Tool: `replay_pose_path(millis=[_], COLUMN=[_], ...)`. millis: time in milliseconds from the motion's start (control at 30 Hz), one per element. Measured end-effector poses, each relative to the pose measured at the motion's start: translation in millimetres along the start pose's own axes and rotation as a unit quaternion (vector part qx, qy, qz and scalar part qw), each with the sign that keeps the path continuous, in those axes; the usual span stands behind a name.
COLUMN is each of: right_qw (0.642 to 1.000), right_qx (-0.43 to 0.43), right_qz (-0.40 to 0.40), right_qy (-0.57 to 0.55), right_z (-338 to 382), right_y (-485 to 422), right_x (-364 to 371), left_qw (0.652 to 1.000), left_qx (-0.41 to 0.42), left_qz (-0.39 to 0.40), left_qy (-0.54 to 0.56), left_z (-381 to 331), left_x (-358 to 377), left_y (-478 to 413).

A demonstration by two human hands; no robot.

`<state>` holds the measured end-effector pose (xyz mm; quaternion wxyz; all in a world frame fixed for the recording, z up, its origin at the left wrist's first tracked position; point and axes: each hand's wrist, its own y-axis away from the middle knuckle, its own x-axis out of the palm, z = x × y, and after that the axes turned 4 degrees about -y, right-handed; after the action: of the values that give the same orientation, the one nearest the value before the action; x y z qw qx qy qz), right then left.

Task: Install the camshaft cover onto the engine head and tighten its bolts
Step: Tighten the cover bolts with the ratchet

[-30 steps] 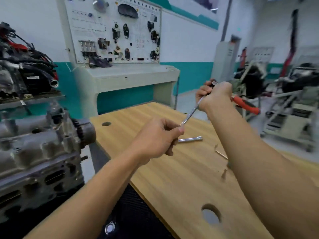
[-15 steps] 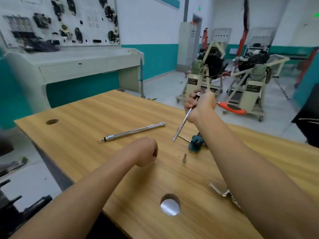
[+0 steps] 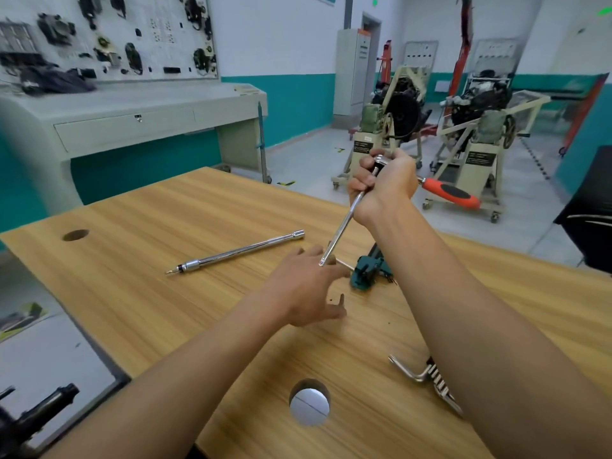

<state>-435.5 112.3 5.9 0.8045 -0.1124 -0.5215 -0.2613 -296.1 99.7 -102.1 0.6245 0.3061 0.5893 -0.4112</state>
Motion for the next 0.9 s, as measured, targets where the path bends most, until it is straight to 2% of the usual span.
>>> replay_pose_path(millis=[100, 200, 267, 300, 333, 367, 433, 467, 500, 533, 700, 900], right_qw=[1.000, 1.000, 1.000, 1.000, 1.000, 0.999, 0.998, 0.996, 0.993, 0.991, 0.977, 0.964], right_qx=[-0.005, -0.012, -0.016, -0.016, -0.016, -0.014, -0.006, 0.001, 0.009, 0.017, 0.048, 0.101], right_qz=[-0.002, -0.006, -0.004, 0.001, 0.009, 0.020, 0.053, 0.073, 0.095, 0.118, 0.197, 0.232], right_qy=[0.001, 0.000, -0.006, -0.010, -0.017, -0.025, -0.046, -0.055, -0.063, -0.069, -0.072, -0.075], right_z=[2.8, 5.5, 5.5, 5.2, 4.7, 4.0, 0.4, -3.5, -9.1, -16.4, -63.4, -115.8], right_y=[1.4, 3.5, 5.1, 5.9, 6.9, 7.8, 9.9, 11.8, 14.4, 17.6, 39.7, 76.6], right_x=[0.8, -3.6, -5.2, -4.6, -2.6, 1.1, 15.4, 25.8, 37.5, 49.9, 109.9, 160.5], left_qw=[0.997, 0.997, 0.997, 0.980, 0.929, 0.836, 0.577, 0.471, 0.406, 0.380, 0.398, 0.421], left_qx=[0.010, 0.005, -0.019, -0.058, -0.107, -0.145, -0.179, -0.176, -0.167, -0.159, -0.158, -0.156], left_qz=[0.053, 0.064, 0.028, -0.009, -0.049, -0.093, -0.158, -0.175, -0.188, -0.199, -0.257, -0.323], left_qy=[-0.056, -0.050, 0.066, 0.190, 0.350, 0.521, 0.781, 0.846, 0.879, 0.889, 0.866, 0.833], left_z=[-11.3, -15.0, -13.1, -10.2, -6.8, -2.7, 5.9, 9.4, 13.5, 17.4, 40.9, 66.1], left_x=[4.1, 2.5, 3.8, 3.4, 0.5, -3.5, -11.4, -14.6, -18.1, -22.9, -53.9, -85.9], left_y=[-13.6, -14.6, -5.8, 1.7, 11.2, 21.7, 42.3, 52.3, 61.8, 71.0, 112.4, 162.9])
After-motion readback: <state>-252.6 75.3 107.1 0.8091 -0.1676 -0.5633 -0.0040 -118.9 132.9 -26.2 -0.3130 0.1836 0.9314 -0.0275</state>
